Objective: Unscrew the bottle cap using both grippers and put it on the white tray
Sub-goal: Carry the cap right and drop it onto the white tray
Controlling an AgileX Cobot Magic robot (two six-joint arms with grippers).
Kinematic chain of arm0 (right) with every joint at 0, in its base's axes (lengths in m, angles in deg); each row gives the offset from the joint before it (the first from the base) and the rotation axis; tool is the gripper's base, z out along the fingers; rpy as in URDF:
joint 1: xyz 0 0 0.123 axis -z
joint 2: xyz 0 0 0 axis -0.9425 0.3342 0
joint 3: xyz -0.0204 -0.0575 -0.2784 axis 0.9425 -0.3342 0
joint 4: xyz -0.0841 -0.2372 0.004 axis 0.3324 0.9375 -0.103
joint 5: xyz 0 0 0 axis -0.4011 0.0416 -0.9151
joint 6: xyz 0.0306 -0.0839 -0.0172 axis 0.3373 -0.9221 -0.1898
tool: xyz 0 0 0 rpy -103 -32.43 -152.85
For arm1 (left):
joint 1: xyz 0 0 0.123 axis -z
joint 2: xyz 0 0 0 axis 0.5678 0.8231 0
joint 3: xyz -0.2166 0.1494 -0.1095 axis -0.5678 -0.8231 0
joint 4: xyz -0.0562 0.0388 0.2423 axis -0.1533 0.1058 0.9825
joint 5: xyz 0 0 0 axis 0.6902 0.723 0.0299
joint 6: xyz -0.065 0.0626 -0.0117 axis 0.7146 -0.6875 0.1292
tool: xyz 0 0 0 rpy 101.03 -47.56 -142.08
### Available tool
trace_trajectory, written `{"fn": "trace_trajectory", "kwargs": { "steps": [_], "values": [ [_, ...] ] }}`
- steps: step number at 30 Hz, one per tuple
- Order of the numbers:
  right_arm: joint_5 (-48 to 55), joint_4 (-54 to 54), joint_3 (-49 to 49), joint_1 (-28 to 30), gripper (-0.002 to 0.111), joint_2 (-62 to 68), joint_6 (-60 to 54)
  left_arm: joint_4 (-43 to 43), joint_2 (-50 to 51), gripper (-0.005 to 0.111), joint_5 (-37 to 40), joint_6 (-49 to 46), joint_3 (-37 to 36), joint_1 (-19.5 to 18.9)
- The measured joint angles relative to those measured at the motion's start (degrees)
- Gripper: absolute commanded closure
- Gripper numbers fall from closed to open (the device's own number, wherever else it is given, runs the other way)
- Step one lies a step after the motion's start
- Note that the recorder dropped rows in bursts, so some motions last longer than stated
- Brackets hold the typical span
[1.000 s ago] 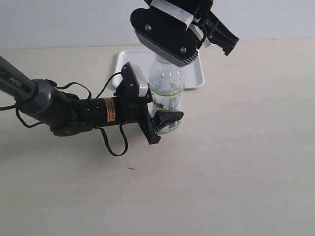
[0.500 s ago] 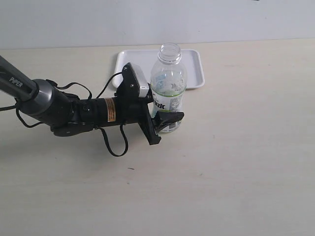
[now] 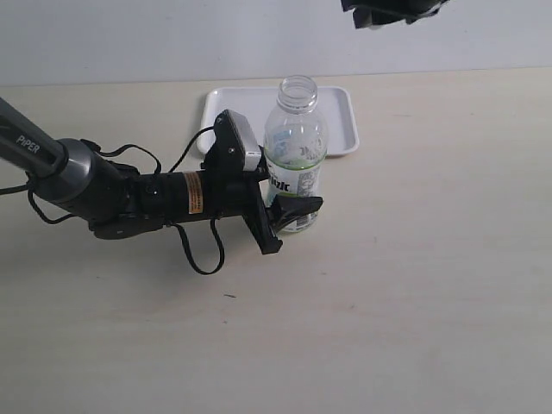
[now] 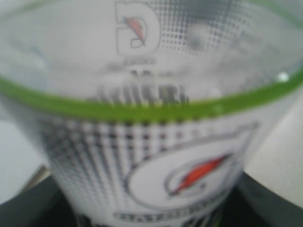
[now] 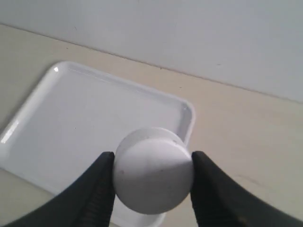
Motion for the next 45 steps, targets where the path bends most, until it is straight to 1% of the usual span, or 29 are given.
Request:
{"fn": "trace_trajectory", "kwargs": {
  "steps": [6,11,19,27,35,37,43,45],
  "values": [
    [-2.2,-13.7,4.9,0.0,0.108,10.2,0.2,0.0,0.0,0.107,0.0,0.0,0.0,0.0],
    [-2.4,-20.7,8.5,0.0,0.108,16.6,-1.7,0.0,0.0,0.107,0.0,0.0,0.0,0.0],
    [-2.6,-21.3,9.3,0.0,0.108,22.8,-3.0,0.0,0.0,0.107,0.0,0.0,0.0,0.0],
    [-3.7,-22.1,9.5,0.0,0.108,24.2,-7.9,0.0,0.0,0.107,0.0,0.0,0.0,0.0],
    [-5.1,-22.4,9.5,0.0,0.108,26.3,-8.5,0.0,0.0,0.107,0.0,0.0,0.0,0.0],
    [-5.5,-22.4,9.5,0.0,0.105,26.3,-8.5,0.0,0.0,0.107,0.0,0.0,0.0,0.0],
    [-5.7,-22.4,9.5,0.0,0.083,26.3,-8.5,0.0,0.0,0.107,0.0,-0.1,0.0,0.0],
    [-5.6,-22.4,9.5,0.0,0.077,26.3,-8.5,0.0,0.0,0.107,0.0,-0.1,0.0,0.0]
  ]
}}
